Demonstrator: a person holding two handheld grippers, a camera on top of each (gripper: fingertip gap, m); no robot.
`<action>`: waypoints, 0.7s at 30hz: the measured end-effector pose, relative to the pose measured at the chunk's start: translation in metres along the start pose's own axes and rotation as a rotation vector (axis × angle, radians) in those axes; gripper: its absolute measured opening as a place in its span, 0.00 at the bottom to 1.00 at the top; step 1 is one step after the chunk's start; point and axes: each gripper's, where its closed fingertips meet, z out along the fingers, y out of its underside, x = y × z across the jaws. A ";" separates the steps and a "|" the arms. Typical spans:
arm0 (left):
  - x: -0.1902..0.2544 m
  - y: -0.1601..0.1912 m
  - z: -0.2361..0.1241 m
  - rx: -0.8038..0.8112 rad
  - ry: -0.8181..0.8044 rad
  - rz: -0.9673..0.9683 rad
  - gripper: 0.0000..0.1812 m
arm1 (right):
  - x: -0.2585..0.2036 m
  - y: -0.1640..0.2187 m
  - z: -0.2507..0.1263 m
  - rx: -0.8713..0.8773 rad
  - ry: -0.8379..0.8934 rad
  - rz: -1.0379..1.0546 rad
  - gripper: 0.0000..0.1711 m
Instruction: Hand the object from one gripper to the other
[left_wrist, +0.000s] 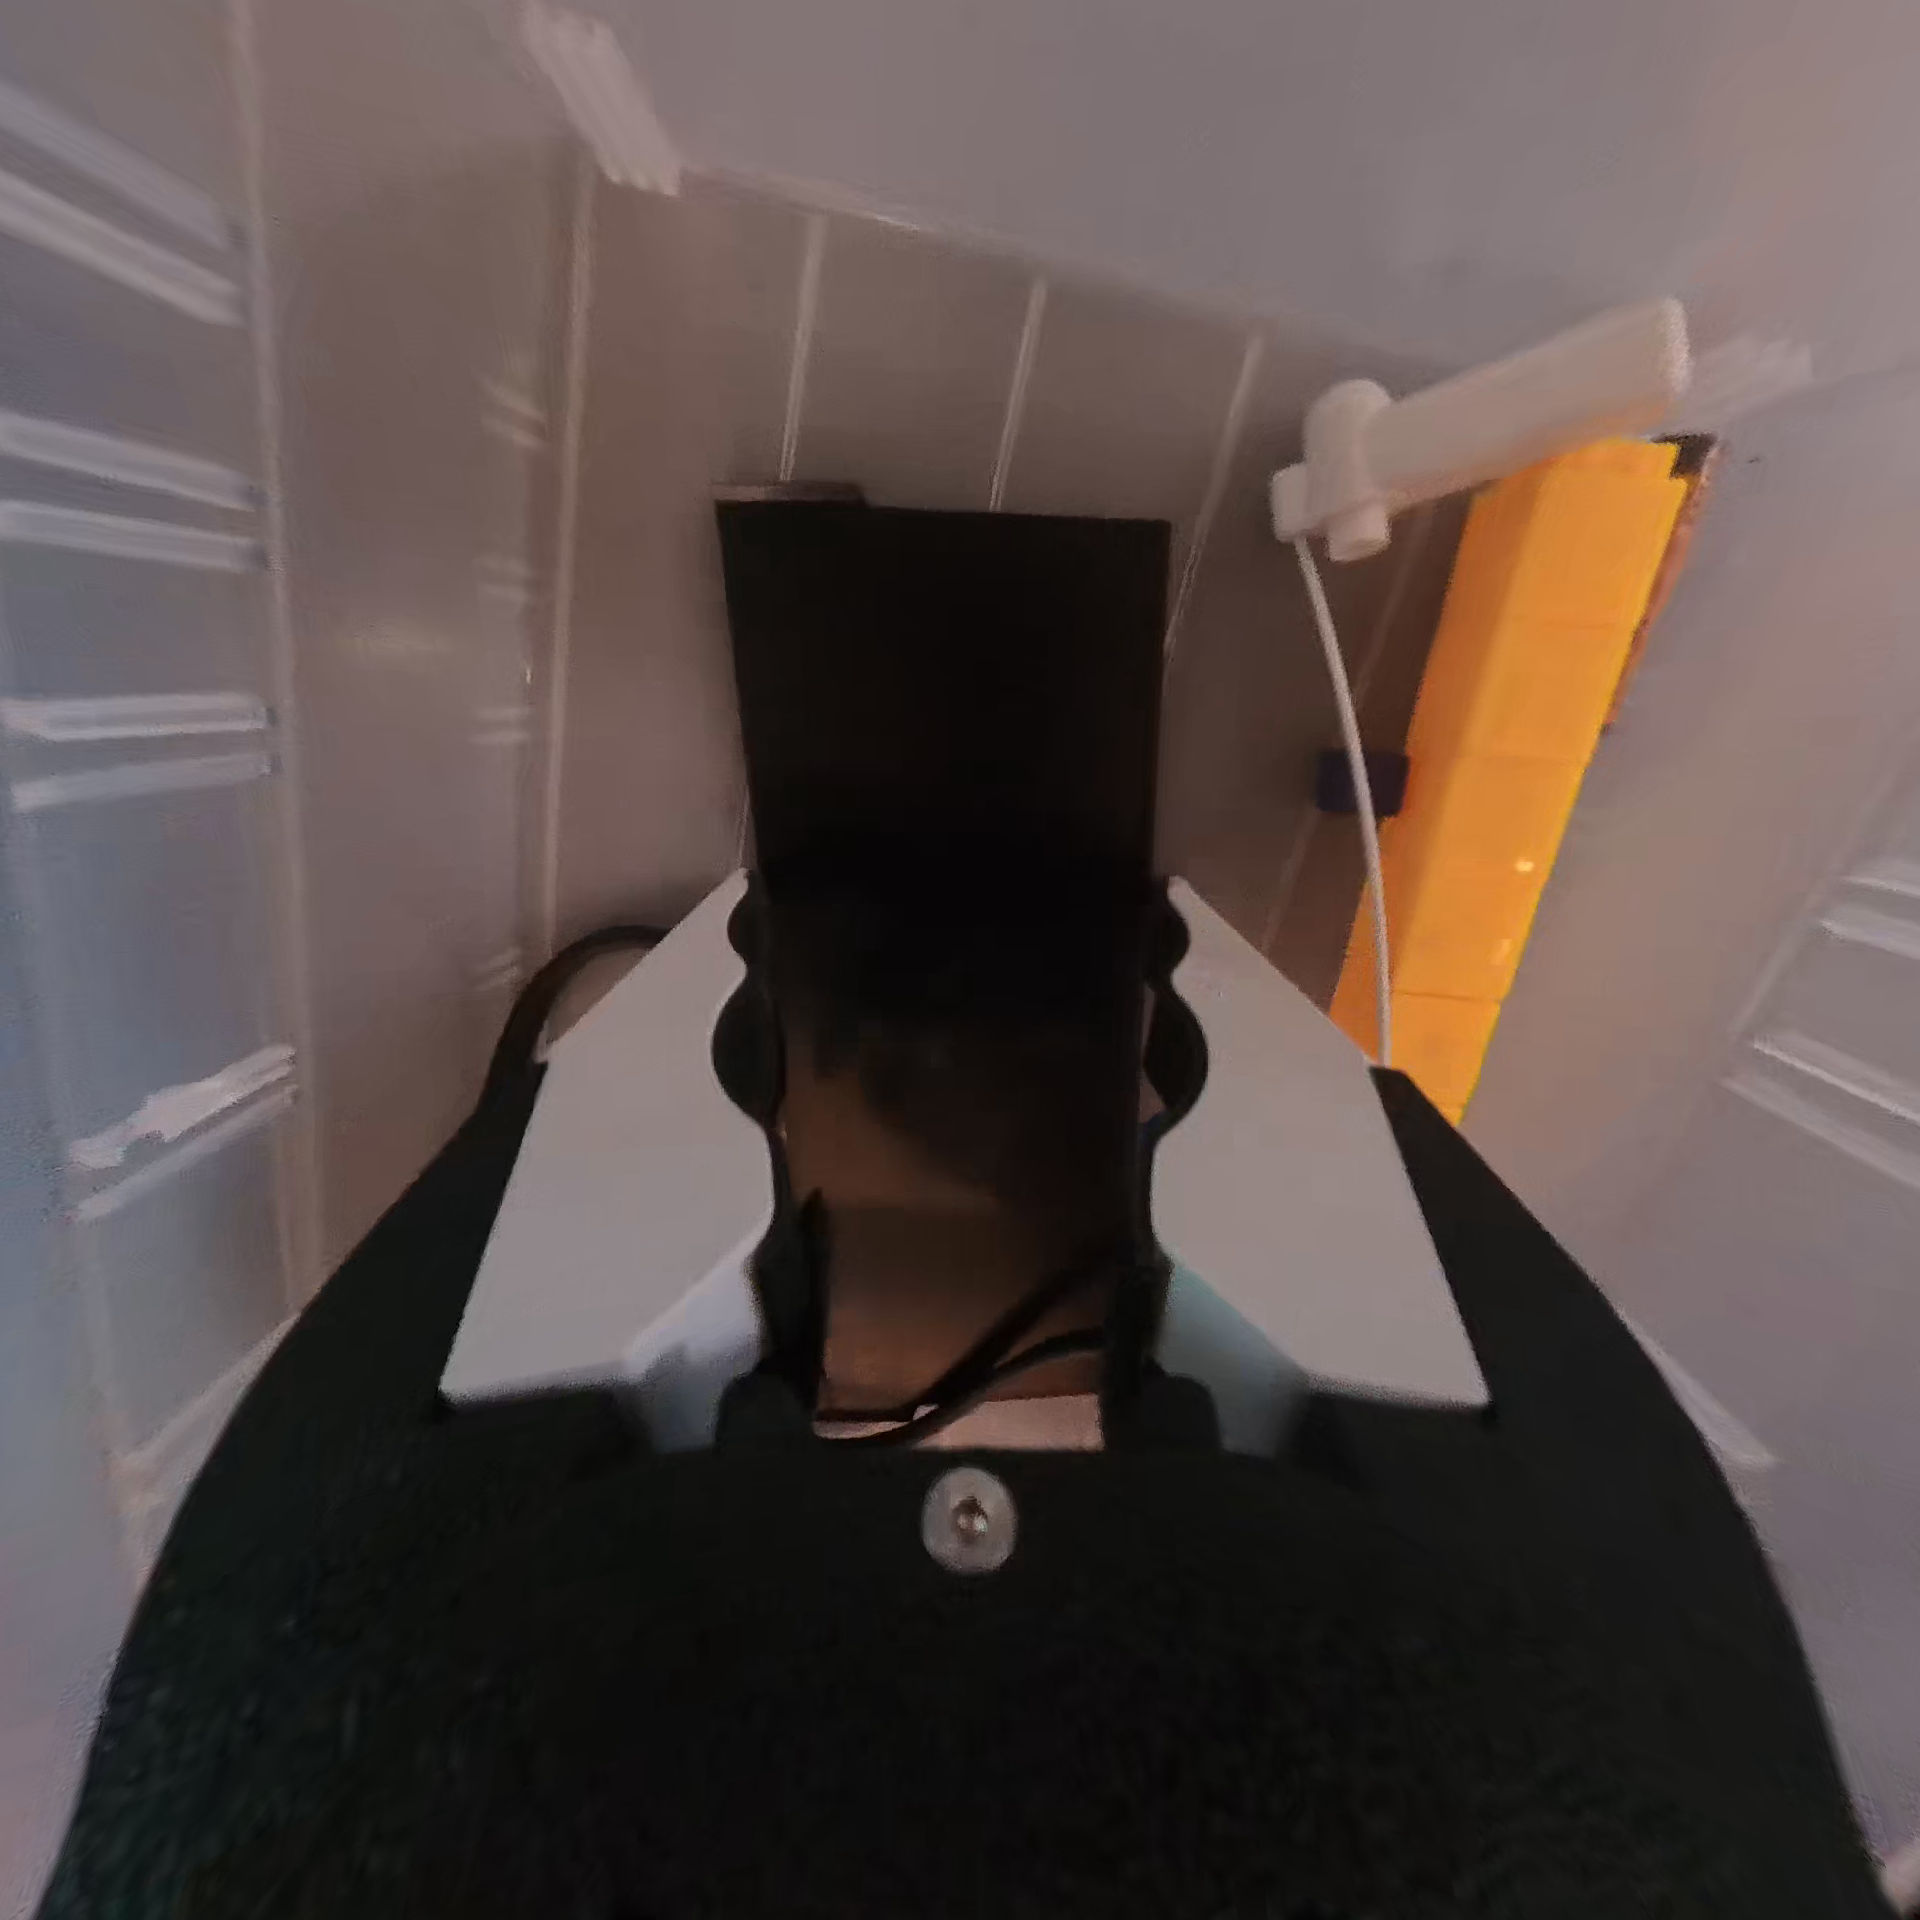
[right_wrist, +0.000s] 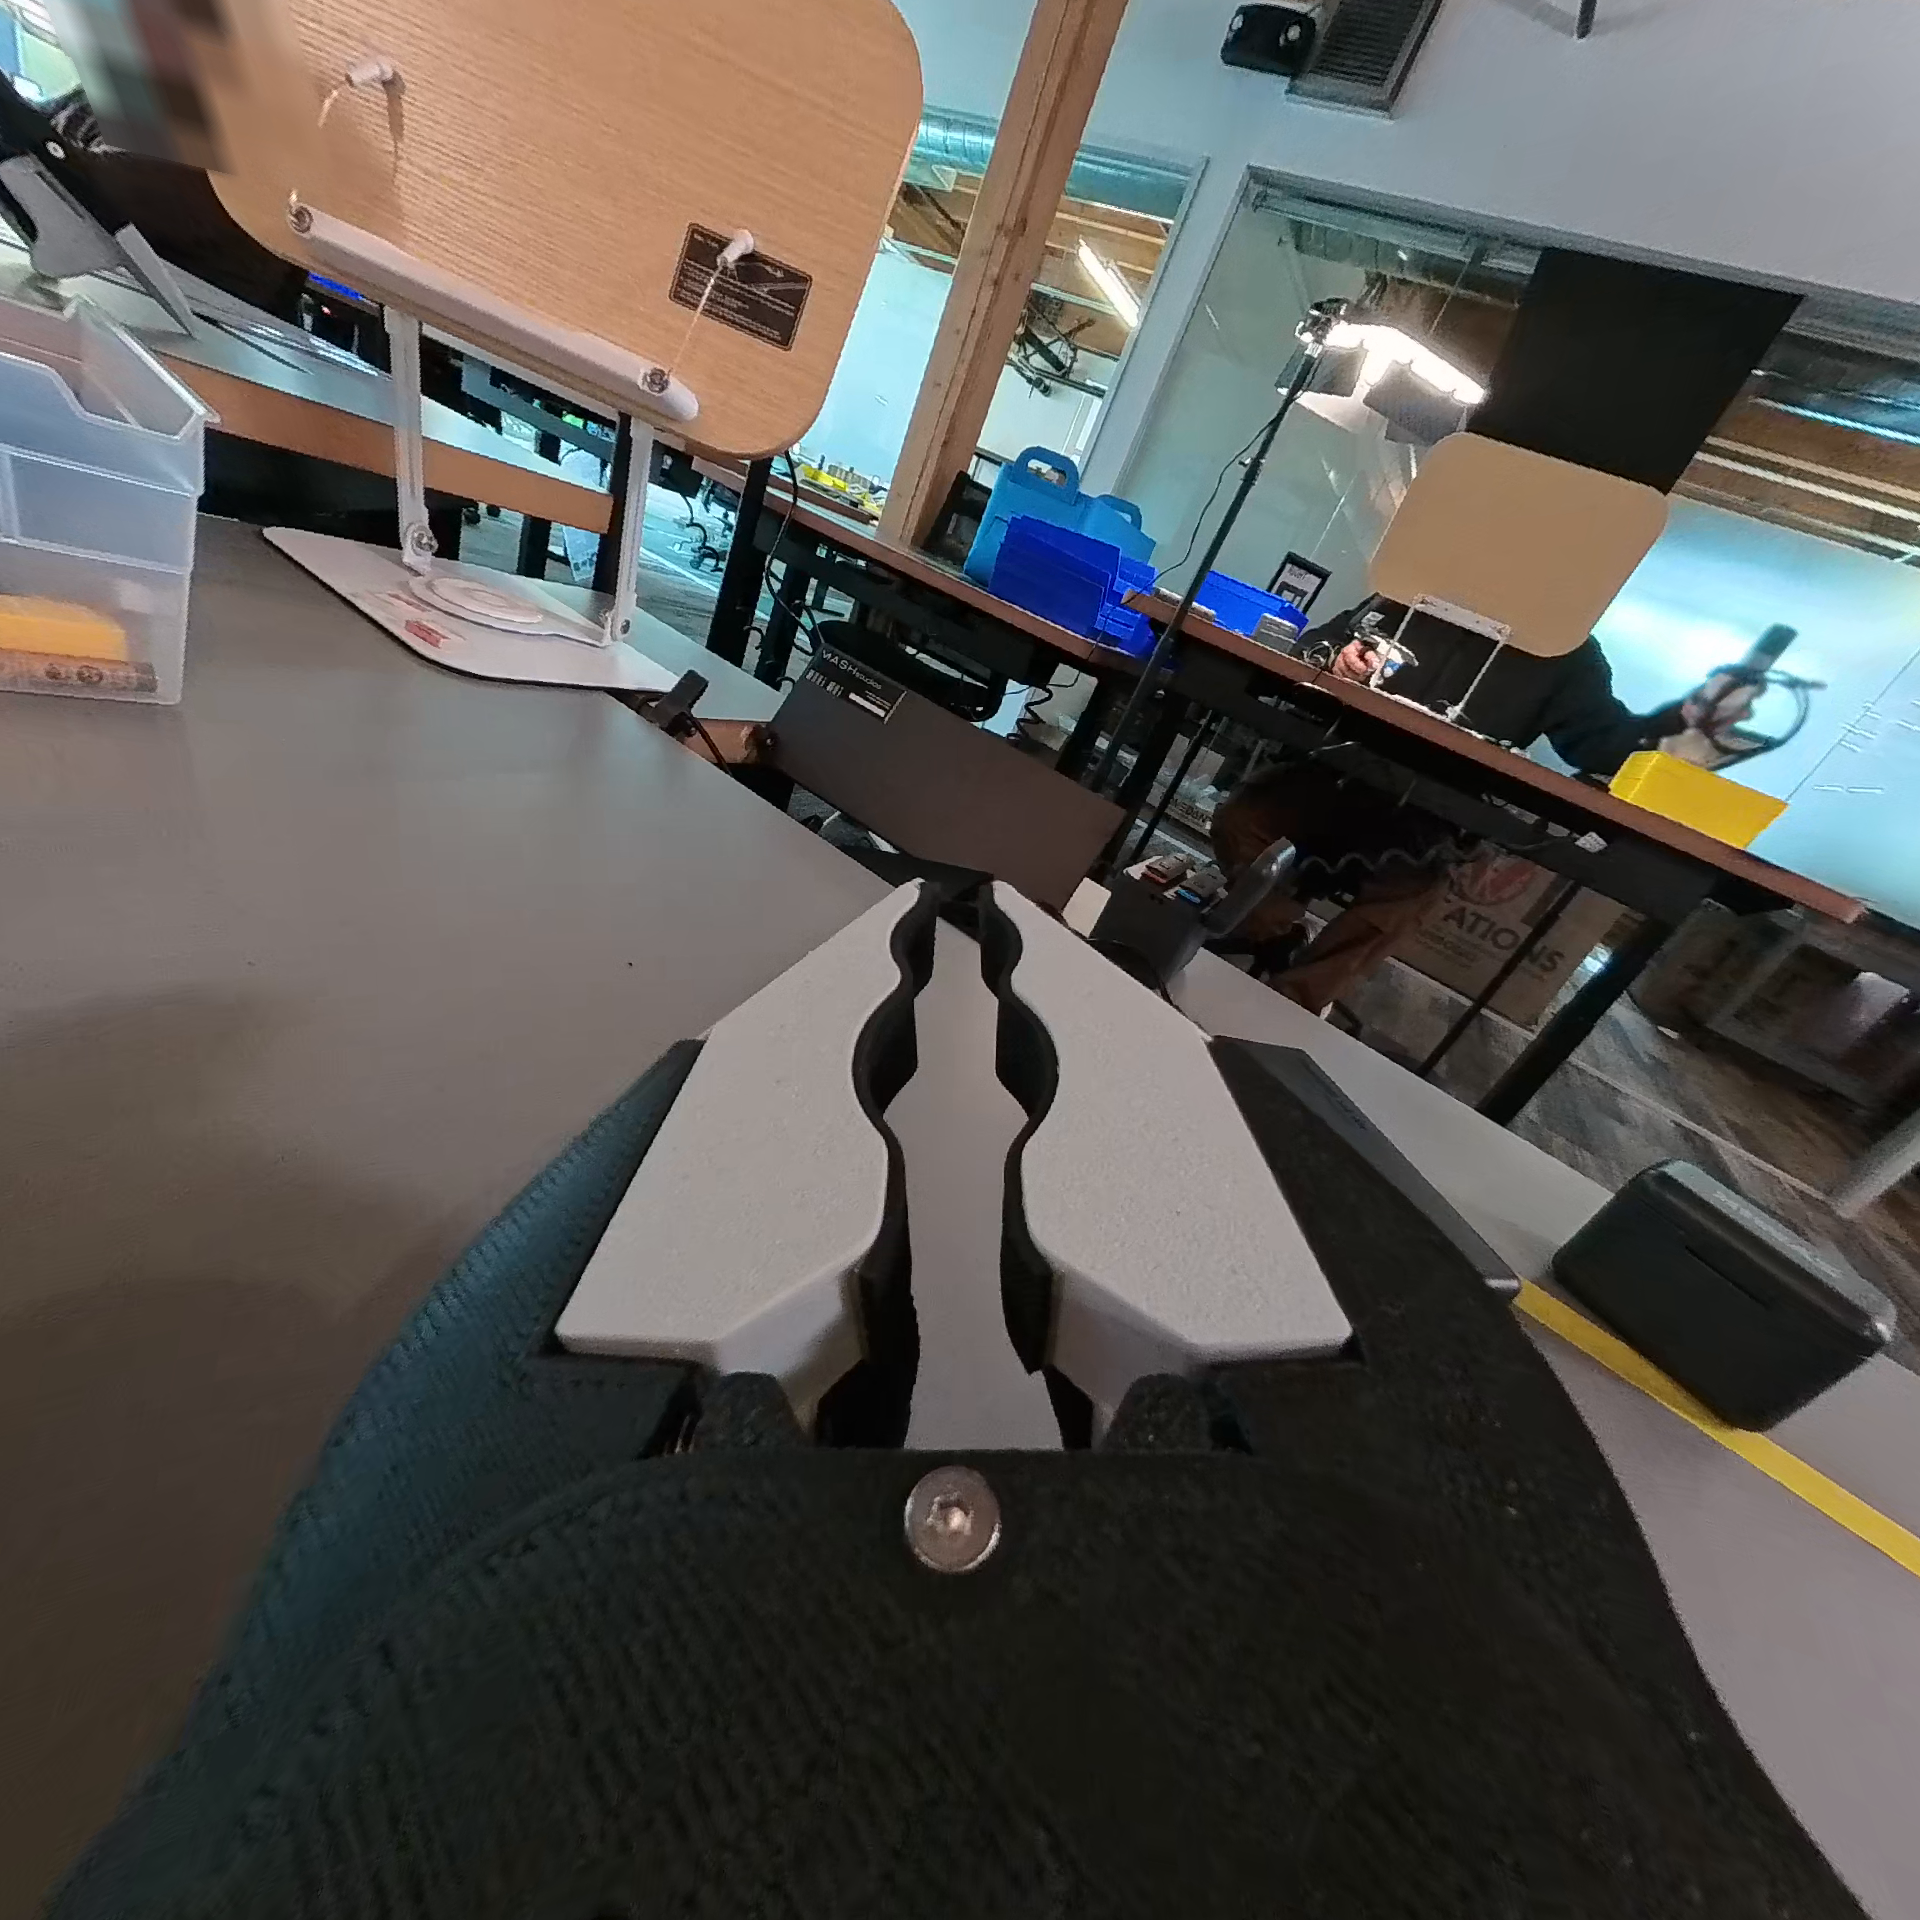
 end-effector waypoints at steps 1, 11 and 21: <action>0.000 0.000 0.000 0.010 0.003 0.015 0.40 | 0.000 0.000 0.000 0.000 -0.001 0.001 0.04; 0.019 0.001 -0.025 0.191 -0.032 0.260 0.05 | -0.002 0.000 0.000 0.001 -0.012 -0.001 0.04; -0.012 -0.004 -0.045 0.188 0.143 0.089 0.39 | -0.006 -0.001 0.000 0.004 -0.032 -0.010 0.04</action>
